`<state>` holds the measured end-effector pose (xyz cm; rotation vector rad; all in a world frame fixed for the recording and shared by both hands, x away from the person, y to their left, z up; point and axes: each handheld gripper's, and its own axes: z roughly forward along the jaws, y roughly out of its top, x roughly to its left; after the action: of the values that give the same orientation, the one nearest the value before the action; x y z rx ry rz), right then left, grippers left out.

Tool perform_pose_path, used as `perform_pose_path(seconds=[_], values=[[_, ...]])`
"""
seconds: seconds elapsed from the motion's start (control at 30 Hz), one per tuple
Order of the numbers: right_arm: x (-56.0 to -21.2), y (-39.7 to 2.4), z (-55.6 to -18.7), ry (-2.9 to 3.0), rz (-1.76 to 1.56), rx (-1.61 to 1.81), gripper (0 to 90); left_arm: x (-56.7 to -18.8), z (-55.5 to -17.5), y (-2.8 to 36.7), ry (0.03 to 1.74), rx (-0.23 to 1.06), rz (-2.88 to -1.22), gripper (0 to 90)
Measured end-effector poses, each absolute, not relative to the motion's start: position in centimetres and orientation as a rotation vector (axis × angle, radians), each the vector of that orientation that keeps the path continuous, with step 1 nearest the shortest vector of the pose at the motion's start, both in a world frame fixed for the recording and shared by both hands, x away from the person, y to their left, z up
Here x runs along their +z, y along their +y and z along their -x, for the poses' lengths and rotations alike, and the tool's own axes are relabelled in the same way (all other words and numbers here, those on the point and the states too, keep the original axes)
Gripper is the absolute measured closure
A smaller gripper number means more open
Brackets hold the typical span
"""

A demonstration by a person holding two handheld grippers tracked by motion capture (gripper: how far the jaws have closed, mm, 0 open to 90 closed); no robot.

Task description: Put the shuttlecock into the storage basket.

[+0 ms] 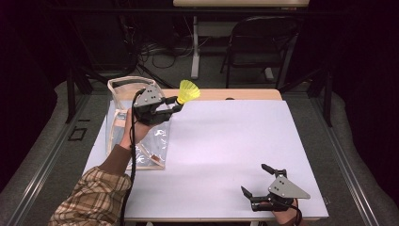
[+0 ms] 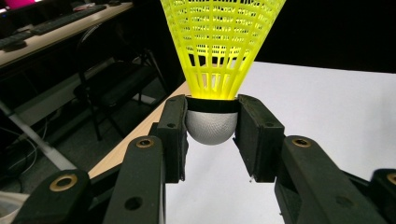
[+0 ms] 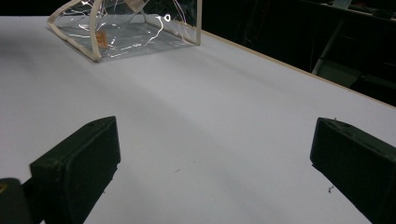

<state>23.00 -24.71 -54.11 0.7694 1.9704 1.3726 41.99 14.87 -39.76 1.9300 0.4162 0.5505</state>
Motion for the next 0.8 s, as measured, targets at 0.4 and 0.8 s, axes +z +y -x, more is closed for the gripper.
perform_pose_path(seconds=[0.4,0.8], values=[[-54.1,-24.7,-23.0,1.974,-0.770,1.371,1.1,-38.9,-42.3,16.9,0.479,0.591,-1.881,64.4],[-54.1,-24.7,-23.0,1.974,-0.772,1.369,1.2,-38.3,-42.3,18.6,0.522,0.630,-1.848,64.4]])
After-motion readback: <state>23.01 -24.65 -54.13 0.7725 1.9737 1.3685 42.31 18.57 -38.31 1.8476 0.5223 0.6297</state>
